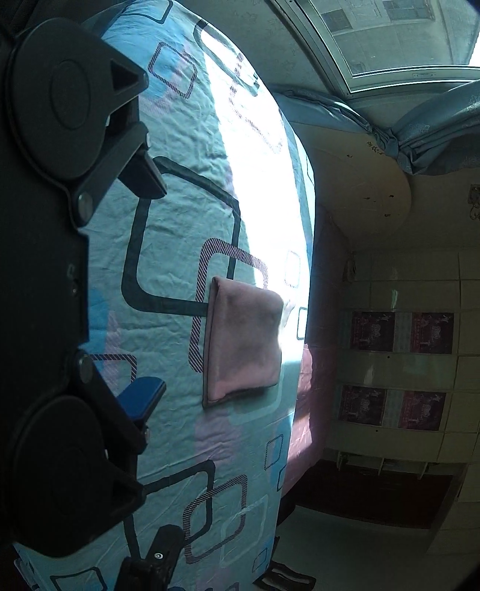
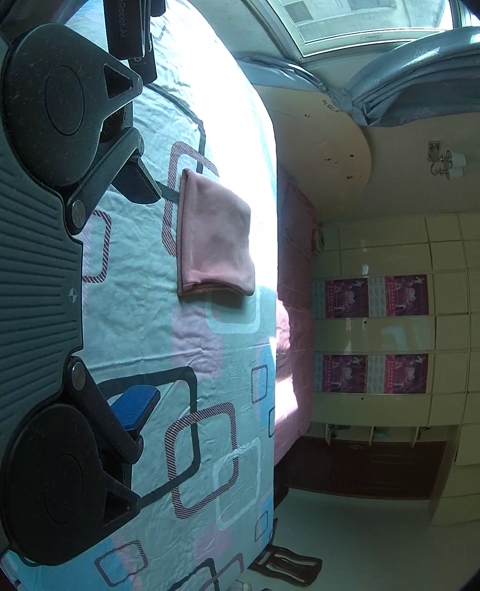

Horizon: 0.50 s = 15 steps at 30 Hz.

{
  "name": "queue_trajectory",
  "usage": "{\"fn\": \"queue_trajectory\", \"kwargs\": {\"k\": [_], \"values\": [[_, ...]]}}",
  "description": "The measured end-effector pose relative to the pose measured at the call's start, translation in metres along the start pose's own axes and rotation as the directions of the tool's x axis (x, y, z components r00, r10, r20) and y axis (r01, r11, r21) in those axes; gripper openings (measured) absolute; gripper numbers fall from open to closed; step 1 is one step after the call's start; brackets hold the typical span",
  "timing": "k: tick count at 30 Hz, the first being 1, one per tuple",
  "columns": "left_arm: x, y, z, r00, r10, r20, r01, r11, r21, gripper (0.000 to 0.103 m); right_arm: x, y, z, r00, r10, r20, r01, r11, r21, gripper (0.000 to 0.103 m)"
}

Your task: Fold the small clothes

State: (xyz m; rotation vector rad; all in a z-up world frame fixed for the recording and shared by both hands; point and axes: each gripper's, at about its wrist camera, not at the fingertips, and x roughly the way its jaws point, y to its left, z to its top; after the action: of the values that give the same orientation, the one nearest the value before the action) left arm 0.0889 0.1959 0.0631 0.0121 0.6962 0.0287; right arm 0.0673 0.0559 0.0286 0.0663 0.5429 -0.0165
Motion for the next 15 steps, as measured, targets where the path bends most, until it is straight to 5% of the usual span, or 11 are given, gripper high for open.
{"fn": "queue_trajectory", "kwargs": {"k": [15], "values": [[-0.023, 0.001, -0.012, 1.000, 0.005, 0.026, -0.005, 1.000, -0.003, 0.103, -0.026, -0.004, -0.010, 1.000, 0.006, 0.028, -0.006, 1.000, 0.009, 0.103]]}}
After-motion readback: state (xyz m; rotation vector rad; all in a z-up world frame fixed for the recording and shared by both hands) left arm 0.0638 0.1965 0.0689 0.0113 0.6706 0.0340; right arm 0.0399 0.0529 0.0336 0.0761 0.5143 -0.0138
